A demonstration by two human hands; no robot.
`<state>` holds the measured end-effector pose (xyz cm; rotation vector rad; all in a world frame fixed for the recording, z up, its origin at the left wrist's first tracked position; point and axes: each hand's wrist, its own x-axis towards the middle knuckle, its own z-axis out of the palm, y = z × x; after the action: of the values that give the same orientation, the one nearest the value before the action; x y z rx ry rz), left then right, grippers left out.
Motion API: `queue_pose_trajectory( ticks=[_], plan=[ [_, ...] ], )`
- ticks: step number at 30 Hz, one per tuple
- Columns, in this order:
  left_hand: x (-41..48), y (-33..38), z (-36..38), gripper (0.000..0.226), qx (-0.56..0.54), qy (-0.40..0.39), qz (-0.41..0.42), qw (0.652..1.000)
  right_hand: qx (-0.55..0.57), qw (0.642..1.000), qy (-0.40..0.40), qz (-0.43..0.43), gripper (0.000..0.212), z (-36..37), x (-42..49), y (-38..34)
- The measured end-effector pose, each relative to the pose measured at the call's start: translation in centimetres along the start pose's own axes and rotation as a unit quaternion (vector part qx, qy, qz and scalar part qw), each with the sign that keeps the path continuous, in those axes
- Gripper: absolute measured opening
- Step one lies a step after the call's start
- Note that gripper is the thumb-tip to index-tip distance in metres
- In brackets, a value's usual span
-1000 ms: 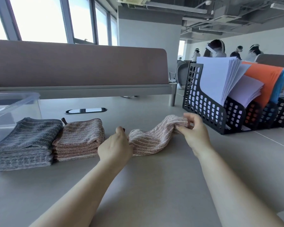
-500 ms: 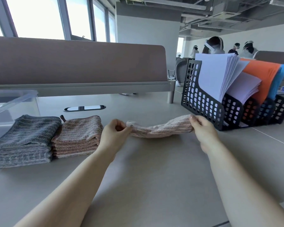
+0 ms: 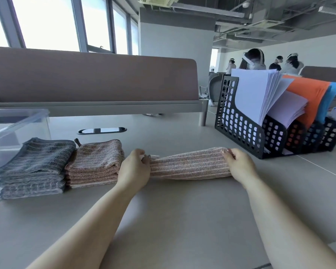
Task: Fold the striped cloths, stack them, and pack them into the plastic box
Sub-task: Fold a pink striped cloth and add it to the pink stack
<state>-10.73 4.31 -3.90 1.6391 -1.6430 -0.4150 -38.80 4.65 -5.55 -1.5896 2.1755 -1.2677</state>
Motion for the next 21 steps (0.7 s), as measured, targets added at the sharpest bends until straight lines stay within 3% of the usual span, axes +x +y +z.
queue_pose_trajectory(
  ticks=[4,7,10,12,16,19,21],
  plan=[
    [-0.5,-0.5,0.5,0.033,0.158,-0.05,0.054,0.985,-0.129,0.989,-0.044,0.052,0.032,-0.3,-0.1,0.6],
    [-0.6,-0.3,0.7,0.037,0.145,-0.076,0.055,0.985,-0.018,0.994,-0.024,0.106,0.038,-0.7,0.0,0.0],
    [-0.8,0.1,1.0,0.031,0.082,-0.088,0.079,0.99,-0.018,0.995,-0.007,0.099,0.053,-0.9,-0.4,-0.6],
    [-1.1,0.2,1.0,0.03,0.046,-0.1,0.092,0.99,-0.004,0.998,-0.013,0.067,0.038,-0.7,-0.6,-0.5],
    [-1.0,0.1,0.9,0.042,0.046,-0.108,0.107,0.987,0.203,0.979,0.022,0.027,0.004,-1.3,-0.7,-1.6],
    [-0.8,0.1,0.9,0.065,0.08,-0.111,0.08,0.987,0.274,0.959,0.068,0.019,0.021,-1.8,-0.5,-1.7],
    [-0.8,0.3,0.9,0.057,0.123,-0.103,0.067,0.985,0.207,0.976,0.034,0.065,0.021,-1.7,-0.5,-1.3]
  ],
)
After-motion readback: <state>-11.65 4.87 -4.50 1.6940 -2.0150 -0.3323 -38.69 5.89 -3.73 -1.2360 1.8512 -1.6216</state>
